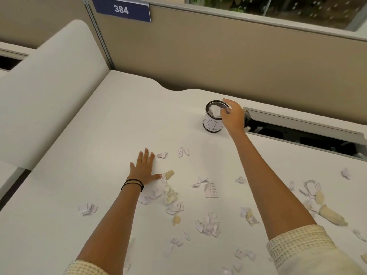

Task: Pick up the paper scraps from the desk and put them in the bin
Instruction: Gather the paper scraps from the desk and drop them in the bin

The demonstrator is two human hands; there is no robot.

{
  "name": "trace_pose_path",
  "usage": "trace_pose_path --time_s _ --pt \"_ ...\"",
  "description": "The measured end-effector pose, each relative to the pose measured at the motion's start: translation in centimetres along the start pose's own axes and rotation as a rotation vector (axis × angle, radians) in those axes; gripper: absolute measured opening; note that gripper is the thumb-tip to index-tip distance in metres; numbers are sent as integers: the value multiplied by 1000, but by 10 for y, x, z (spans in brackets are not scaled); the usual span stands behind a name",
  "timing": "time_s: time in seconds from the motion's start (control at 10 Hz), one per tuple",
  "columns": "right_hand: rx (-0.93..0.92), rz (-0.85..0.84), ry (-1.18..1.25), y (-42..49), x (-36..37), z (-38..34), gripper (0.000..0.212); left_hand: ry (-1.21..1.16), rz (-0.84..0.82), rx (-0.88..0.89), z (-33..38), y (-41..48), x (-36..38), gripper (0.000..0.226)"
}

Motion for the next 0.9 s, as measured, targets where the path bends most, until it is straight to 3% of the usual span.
trace_pose_path --time_s 0.1,0.2,0.4,0.5,0.6,0.7,0.9 --pt "-202 20 -61 -23 13 -1 39 7 5 1 0 0 0 93" --pt "-288 -151 -61 -58 38 11 41 -5 -13 15 -1 0 -1 93" --pt "-102 -587 -342 -114 96 75 50 -35 -53 40 -4 0 0 93" --pt "-186 -657 -526 -138 113 88 53 -40 -51 38 -3 0 0 93" --pt "-385 -604 -564 -152 116 86 62 -48 -44 34 -4 0 -1 92" --pt "-407 -636 -551 -161 110 83 51 -55 -44 28 -4 0 -2 92" --pt "-438 -664 -568 -161 82 91 58 -81 -57 27 -3 0 -2 93"
Point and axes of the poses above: each hand's wrist, its own y-axis towards the middle knuckle, its own x-axis out of the palm, z = x × y, the point moved 5 cm from there along y, towards the middle knuckle, and after that the axes turned 9 degrees about y, right-handed, at the moved point
